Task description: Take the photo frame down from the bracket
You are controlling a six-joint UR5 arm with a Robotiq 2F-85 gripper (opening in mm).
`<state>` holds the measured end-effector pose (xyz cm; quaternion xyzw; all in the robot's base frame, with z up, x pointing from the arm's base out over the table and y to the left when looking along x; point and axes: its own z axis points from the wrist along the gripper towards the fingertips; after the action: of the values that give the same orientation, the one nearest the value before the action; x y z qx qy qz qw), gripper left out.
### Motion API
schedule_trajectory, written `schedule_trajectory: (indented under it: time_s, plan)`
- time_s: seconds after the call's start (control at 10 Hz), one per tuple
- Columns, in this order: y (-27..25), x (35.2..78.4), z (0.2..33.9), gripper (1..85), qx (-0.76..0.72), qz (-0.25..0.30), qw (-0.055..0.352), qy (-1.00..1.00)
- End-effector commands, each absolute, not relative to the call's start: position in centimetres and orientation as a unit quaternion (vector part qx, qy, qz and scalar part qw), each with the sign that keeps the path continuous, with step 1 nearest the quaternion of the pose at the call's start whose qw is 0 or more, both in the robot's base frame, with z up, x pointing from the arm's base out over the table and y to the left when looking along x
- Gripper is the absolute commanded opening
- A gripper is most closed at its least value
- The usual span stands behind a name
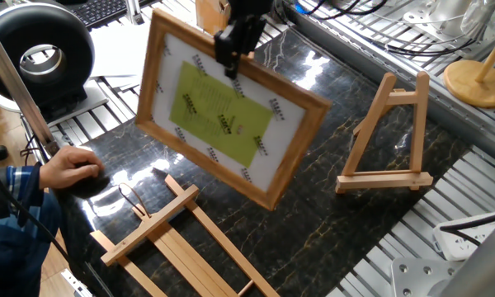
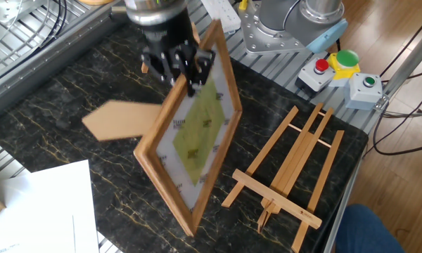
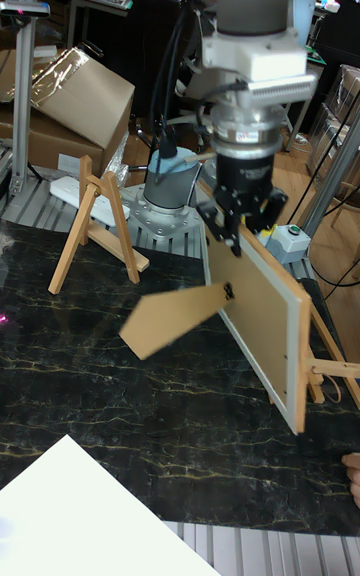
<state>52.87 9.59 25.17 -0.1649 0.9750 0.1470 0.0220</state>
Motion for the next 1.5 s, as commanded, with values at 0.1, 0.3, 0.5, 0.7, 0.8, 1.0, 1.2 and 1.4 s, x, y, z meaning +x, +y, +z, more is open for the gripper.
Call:
schedule_trajectory:
  time_s: [0.1, 0.3, 0.5, 0.7, 0.8, 1.0, 1.2, 1.4]
  plan:
    - [9.6, 53.3, 22.4, 1.0, -0.181, 0.159, 0.004, 0.971]
    - [10.3, 51.8, 22.1, 1.0, -0.161, 0.179, -0.028, 0.97]
    - [10.7, 50.3, 22.3, 1.0, -0.153, 0.19, -0.056, 0.968]
    - [10.7, 50.1, 21.8, 1.0, -0.156, 0.189, -0.06, 0.968]
    - [10.8, 50.0, 21.7, 1.0, -0.158, 0.193, -0.062, 0.966]
    - [10.9, 49.4, 21.8, 1.0, -0.162, 0.197, -0.073, 0.964]
    - [11.0, 49.2, 21.9, 1.0, -0.164, 0.201, -0.076, 0.963]
    - [11.0, 49.2, 21.8, 1.0, -0.168, 0.202, -0.074, 0.962]
